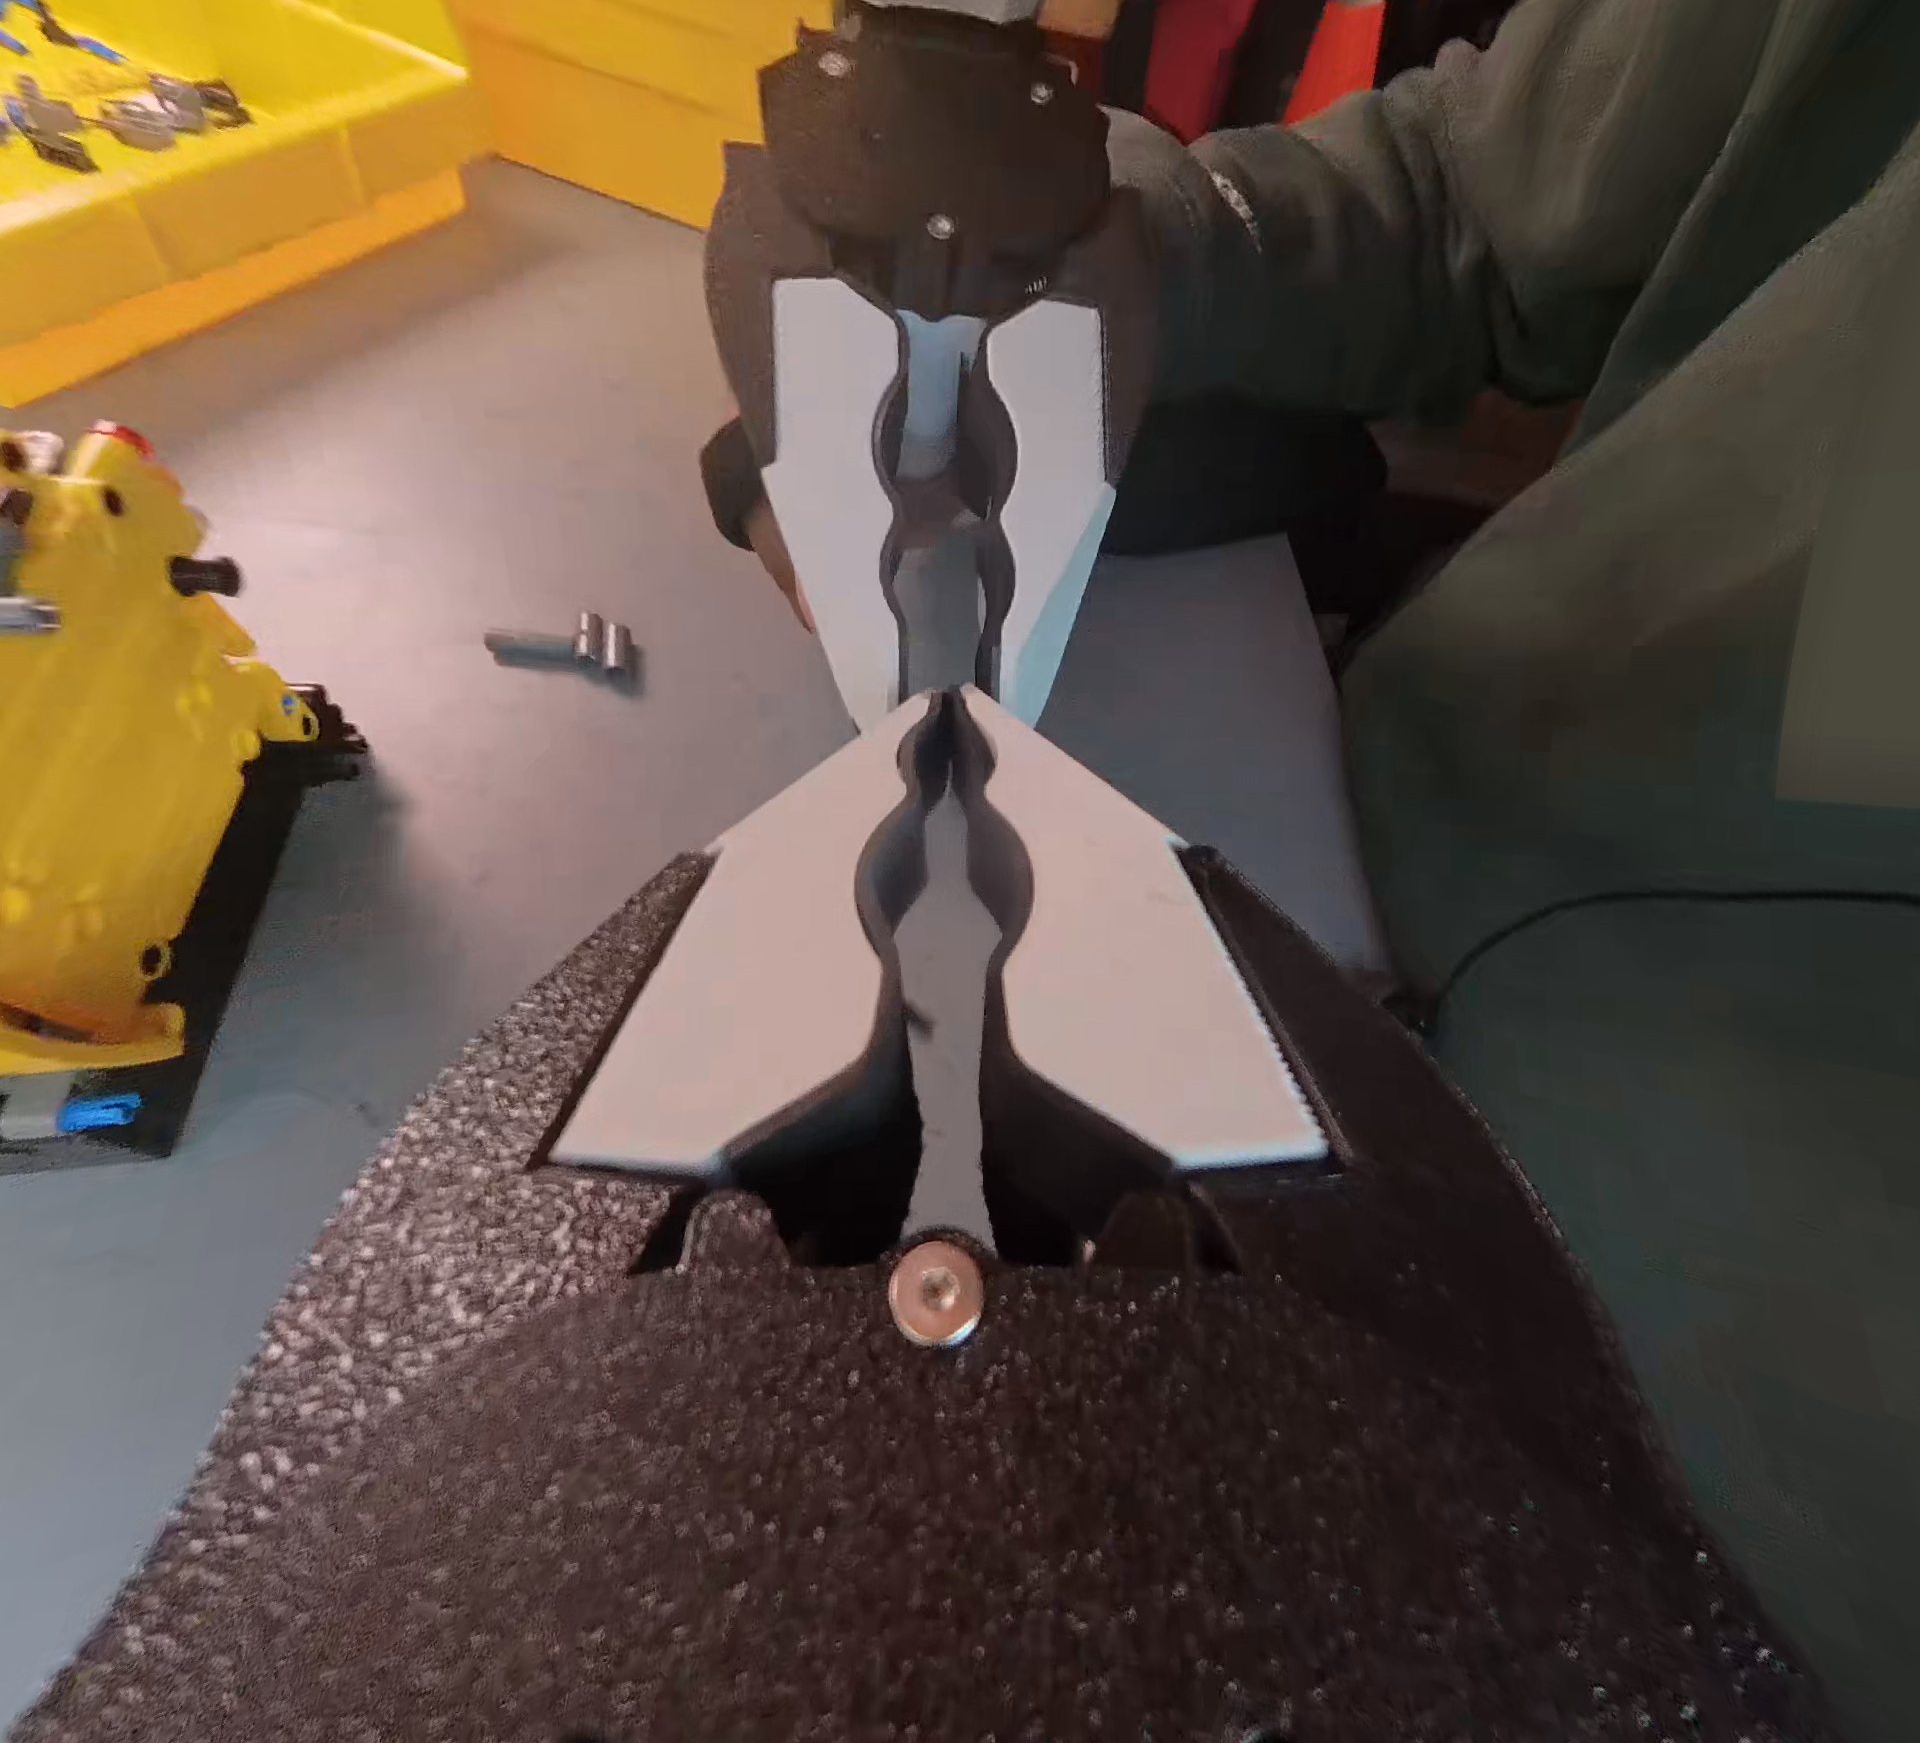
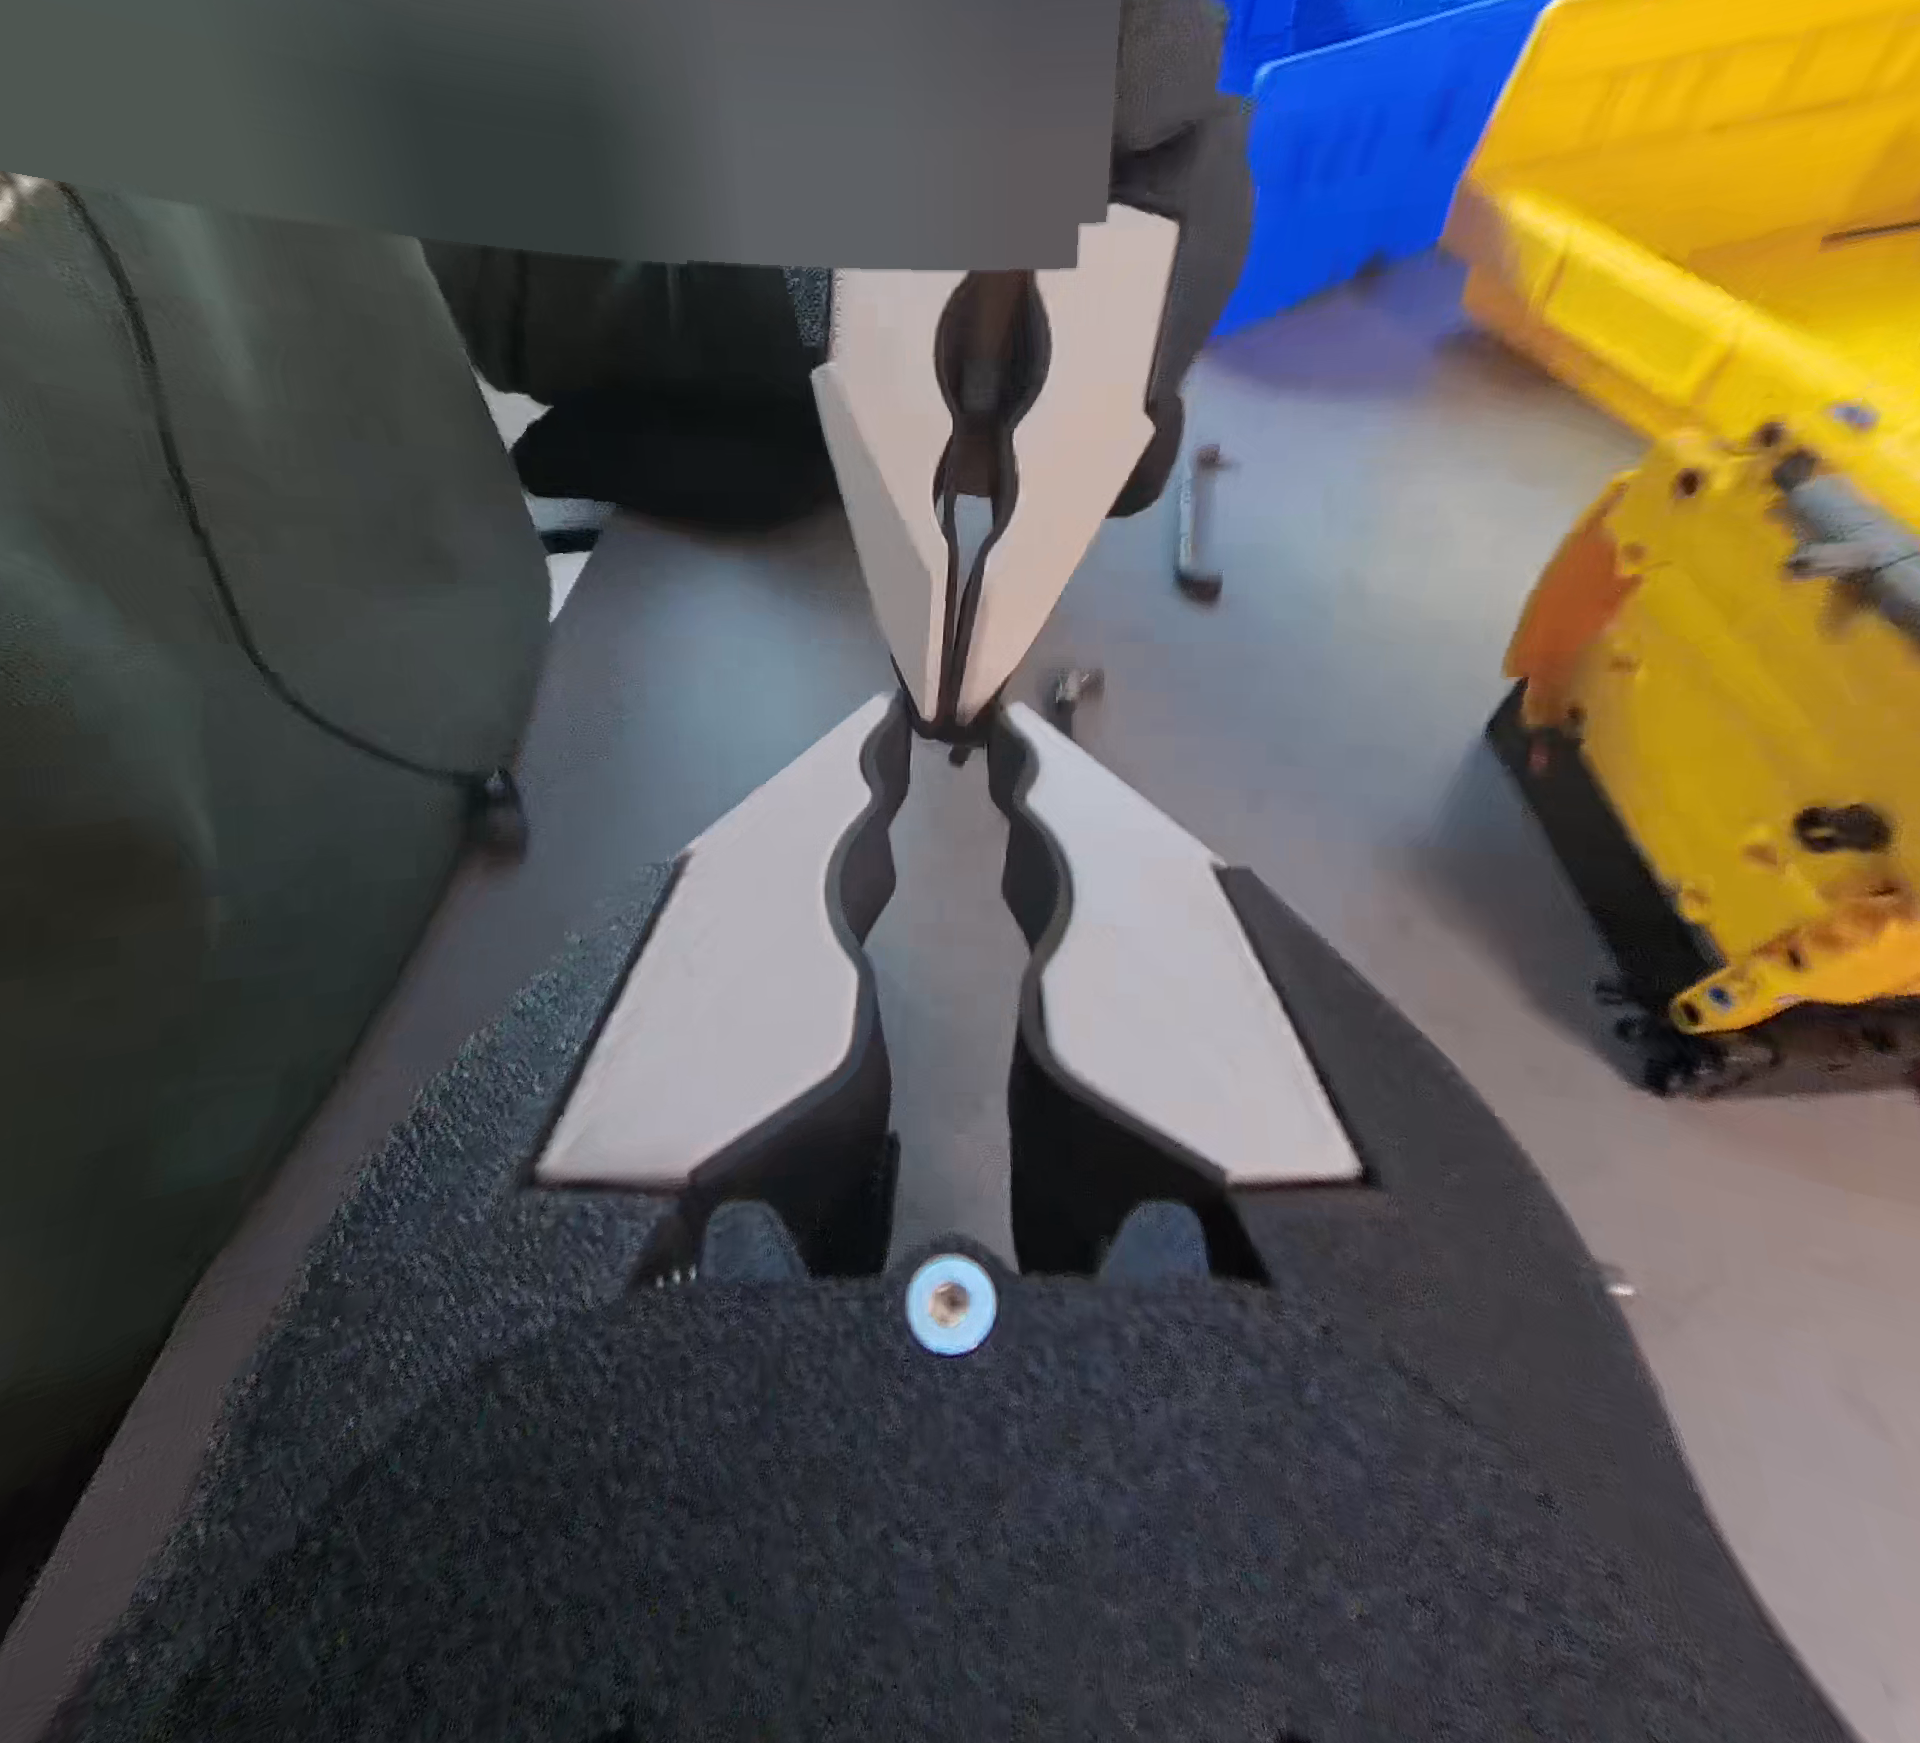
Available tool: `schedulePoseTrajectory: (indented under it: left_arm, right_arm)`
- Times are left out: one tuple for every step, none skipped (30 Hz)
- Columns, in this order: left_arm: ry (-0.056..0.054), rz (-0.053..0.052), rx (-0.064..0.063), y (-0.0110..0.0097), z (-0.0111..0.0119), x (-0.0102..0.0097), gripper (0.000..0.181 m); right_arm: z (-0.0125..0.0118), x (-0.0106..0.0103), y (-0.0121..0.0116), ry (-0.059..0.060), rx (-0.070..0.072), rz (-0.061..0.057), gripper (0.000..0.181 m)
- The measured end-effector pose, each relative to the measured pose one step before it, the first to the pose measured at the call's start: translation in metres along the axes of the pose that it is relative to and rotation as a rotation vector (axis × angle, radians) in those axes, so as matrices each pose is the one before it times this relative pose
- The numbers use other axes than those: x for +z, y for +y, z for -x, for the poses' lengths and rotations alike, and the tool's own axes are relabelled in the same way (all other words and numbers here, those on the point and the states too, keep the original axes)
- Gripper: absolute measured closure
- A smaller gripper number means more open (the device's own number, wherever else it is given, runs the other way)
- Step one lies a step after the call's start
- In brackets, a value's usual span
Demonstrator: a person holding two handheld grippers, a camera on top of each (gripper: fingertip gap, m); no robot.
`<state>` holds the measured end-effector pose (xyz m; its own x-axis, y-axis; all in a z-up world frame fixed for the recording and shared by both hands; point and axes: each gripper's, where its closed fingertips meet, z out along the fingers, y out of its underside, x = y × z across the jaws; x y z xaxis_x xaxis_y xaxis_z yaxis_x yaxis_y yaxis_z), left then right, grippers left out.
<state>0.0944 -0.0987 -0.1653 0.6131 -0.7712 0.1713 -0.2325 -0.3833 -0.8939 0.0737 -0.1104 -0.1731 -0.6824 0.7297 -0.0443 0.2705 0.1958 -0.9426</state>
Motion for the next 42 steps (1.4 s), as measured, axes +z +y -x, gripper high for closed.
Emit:
schedulePoseTrajectory:
  left_arm:
    - [-0.0205, -0.0497, -0.0154, -0.00811, 0.00348, -0.00685, 0.181]
    - [-0.0084, -0.0462, -0.0214, -0.0068, 0.00376, -0.00836, 0.181]
    - [-0.0197, -0.0201, -0.0058, -0.00243, 0.00478, -0.00686, 0.181]
    - [-0.02, -0.0094, 0.0039, -0.00041, 0.00388, -0.00443, 0.181]
    - [-0.0073, -0.0077, -0.0026, -0.00056, 0.00196, -0.00232, 0.181]
    - [-0.0036, -0.0061, -0.0049, -0.00087, 0.00145, -0.00126, 0.181]
    - [-0.0056, -0.0031, -0.001, -0.00067, 0.00187, -0.00108, 0.181]
    - [-0.0059, 0.0002, -0.0003, 0.00018, 0.00186, -0.0008, 0.181]
    - [-0.0062, 0.0016, -0.0013, 0.0008, 0.00193, -0.00061, 0.181]
    - [-0.0044, 0.0017, -0.0013, 0.00083, 0.00148, -0.00023, 0.181]
    - [-0.0028, 0.0012, 0.0001, 0.00043, 0.00094, -0.00022, 0.181]
    - [-0.0016, 0.001, 0.0017, 0.00016, 0.00049, -0.00021, 0.181]
    - [-0.0005, 0.0011, 0.0029, 0.00021, 0.00034, -0.00028, 0.181]
    - [-0.003, 0.0016, 0.0038, 0.00043, 0.00086, -0.00019, 0.181]
    - [-0.0044, 0.0042, 0.006, 0.00094, 0.00102, -0.0004, 0.181]
    - [0.0011, 0.0107, 0.0105, 0.0018, 0.00021, -0.00051, 0.181]
    - [0.0015, 0.0188, 0.0152, 0.00291, 0.00001, -0.00087, 0.181]
    - [-0.0088, 0.0291, 0.0209, 0.00408, 0.00126, -0.0017, 0.181]
    - [-0.015, 0.0417, 0.0292, 0.00563, 0.00179, -0.00265, 0.181]
    - [-0.0049, 0.0481, 0.0348, 0.0067, -0.00044, -0.00349, 0.177]
    - [0.0066, 0.0441, 0.0312, 0.00729, -0.00286, -0.00399, 0.175]
    - [0.0147, 0.0394, 0.0208, 0.00821, -0.00471, -0.00402, 0.175]
    - [0.0195, 0.0403, 0.0092, 0.00996, -0.00533, -0.00304, 0.174]
    - [0.012, 0.0429, -0.0012, 0.01158, -0.0041, -0.00158, 0.171]
    - [0.0035, 0.0404, -0.0072, 0.01177, -0.00235, -0.00014, 0.17]
    - [0.0017, 0.0312, -0.0108, 0.01013, -0.00181, 0.00143, 0.168]
    - [-0.0004, 0.0228, -0.0131, 0.00771, -0.00134, 0.00263, 0.166]
    - [-0.0046, 0.0188, -0.0077, 0.00561, -0.00079, 0.00318, 0.165]
    - [-0.0045, 0.017, 0.0023, 0.00412, -0.00089, 0.00321, 0.164]
    - [-0.0014, 0.0175, 0.0071, 0.00329, -0.00101, 0.00318, 0.164]
    - [-0.0092, 0.0197, 0.0054, 0.00293, 0.00095, 0.00296, 0.163]
    - [-0.0165, 0.0181, 0.0026, 0.00218, 0.00304, 0.00259, 0.163]
    - [-0.0083, 0.0135, 0.0003, 0.00142, 0.00233, 0.00201, 0.162]
    - [-0.0024, 0.0094, -0.0015, 0.0005, 0.00161, 0.00151, 0.162]
    - [-0.0024, 0.0085, -0.0018, 0.00015, 0.00172, 0.00134, 0.163]
    - [-0.0005, 0.0099, -0.0017, 0.00041, 0.00147, 0.00156, 0.163]
    - [0.0027, 0.0085, -0.0024, 0.00021, 0.00077, 0.00177, 0.165]
    - [0.0066, 0.0044, -0.0024, -0.00046, -0.00003, 0.0012, 0.168]
    - [-0.0003, 0.005, -0.0004, -0.00054, 0.00085, 0.00064, 0.172]
    - [-0.0055, 0.0074, 0.0027, -0.00024, 0.00107, 0.00025, 0.173]
    - [-0.0067, 0.0061, 0.0033, -0.00004, 0.00093, 0.00029, 0.175]
    - [-0.0096, 0.0022, 0.0021, -0.00025, 0.00103, 0.00042, 0.178]
  right_arm:
    - [-0.00504, -0.00365, -0.00702, 0.0143, 0.0071, -0.0395, 0.168]
    - [-0.00415, -0.00063, 0.00515, 0.0072, 0.013, 0.0326, 0.168]
    - [-0.00278, 0.00146, 0.00599, 0.0214, -0.0242, 0.025, 0.167]
    - [0.00147, 0.00259, 0.0039, -0.0046, 0.0029, 0.0155, 0.168]
    - [0.00106, 0.00228, 0.00136, -0.003, 0.0026, 0.0046, 0.168]
    - [-0.00018, 0.00103, 0.00023, 0.0032, -0.0038, 0.0055, 0.168]
    - [-0.00096, -0.00021, -0.00085, 0.005, -0.0045, 0.0013, 0.168]
    - [-0.00138, -0.00072, -0.00102, 0.0048, 0.0001, -0.0019, 0.168]
    - [-0.00165, -0.00099, -0.00009, 0.0062, 0.0018, -0.0003, 0.167]
    - [-0.00167, -0.00099, 0.00072, 0.0084, 0.0001, 0.002, 0.168]
    - [-0.00107, -0.00084, 0.00078, 0.0061, 0.0002, 0.002, 0.167]
    - [-0.00029, -0.00076, -0.00002, 0.003, 0.0, -0.002, 0.167]
    - [-0.00014, -0.00062, -0.00039, 0.0024, 0.0005, -0.0019, 0.167]
    - [-0.00051, -0.00062, -0.0001, 0.0025, -0.0016, -0.0002, 0.167]
    - [-0.00067, -0.00092, -0.00054, 0.0034, -0.0025, -0.0023, 0.167]
    - [-0.00093, -0.00129, -0.00088, 0.0036, -0.0012, -0.0038, 0.167]
    - [-0.00114, -0.00201, -0.00158, 0.0038, -0.0001, -0.0086, 0.167]
    - [-0.00123, -0.00266, -0.00271, 0.0037, 0.0012, -0.0158, 0.167]
    - [-0.00107, -0.00372, -0.00426, 0.0017, 0.0011, -0.0247, 0.167]
    - [-0.00143, -0.00419, -0.00476, 0.0038, 0.0033, -0.0265, 0.167]
    - [-0.0024, -0.00459, -0.00414, 0.009, 0.002, -0.0203, 0.167]
    - [-0.00221, -0.0045, -0.00333, 0.0089, -0.003, -0.0176, 0.167]
    - [-0.00144, -0.00429, -0.00303, 0.0057, -0.0019, -0.0174, 0.167]
    - [-0.00088, -0.00364, -0.00256, 0.0033, 0.0006, -0.0165, 0.167]
    - [-0.00018, -0.00285, -0.00173, 0.0006, 0.0001, -0.0118, 0.167]
    - [0.00019, -0.00183, -0.00083, -0.0003, -0.0023, -0.0066, 0.167]
    - [0.00021, -0.00097, -0.00034, -0.0002, -0.0041, -0.0027, 0.167]
    - [0.00097, -0.00019, -0.00009, -0.0035, -0.004, -0.0001, 0.167]
    - [0.00104, 0.00022, 0.0, -0.0041, -0.003, 0.0004, 0.167]
    - [0.00133, 0.00055, 0.00012, -0.0053, -0.0019, 0.0003, 0.167]
    - [0.00126, 0.00066, 0.00049, -0.0057, 0.0002, 0.0018, 0.167]
    - [0.00085, 0.00062, 0.00088, -0.0032, 0.0004, 0.0024, 0.167]
    - [0.00077, 0.00054, 0.00105, -0.0027, 0.0003, 0.0036, 0.167]
    - [0.00055, 0.00037, 0.00105, -0.0023, 0.0003, 0.0042, 0.167]
    - [0.00052, 0.0003, 0.00094, -0.0019, 0.0008, 0.0032, 0.167]
    - [0.00046, 0.00027, 0.0008, -0.0024, 0.002, 0.0028, 0.167]
    - [0.00031, 0.00026, 0.00071, -0.0022, 0.0016, 0.0021, 0.167]
    - [0.00037, 0.00044, 0.00094, -0.002, 0.0004, 0.0035, 0.167]
    - [0.00015, 0.00047, 0.00098, -0.0009, -0.0007, 0.0047, 0.167]
    - [-0.00002, 0.00031, 0.0011, 0.0001, -0.0007, 0.0037, 0.167]
    - [0.00018, 0.00037, 0.00082, -0.0009, 0.0009, 0.0033, 0.167]
    - [0.00017, 0.00034, 0.00062, -0.0002, 0.0003, 0.0016, 0.167]
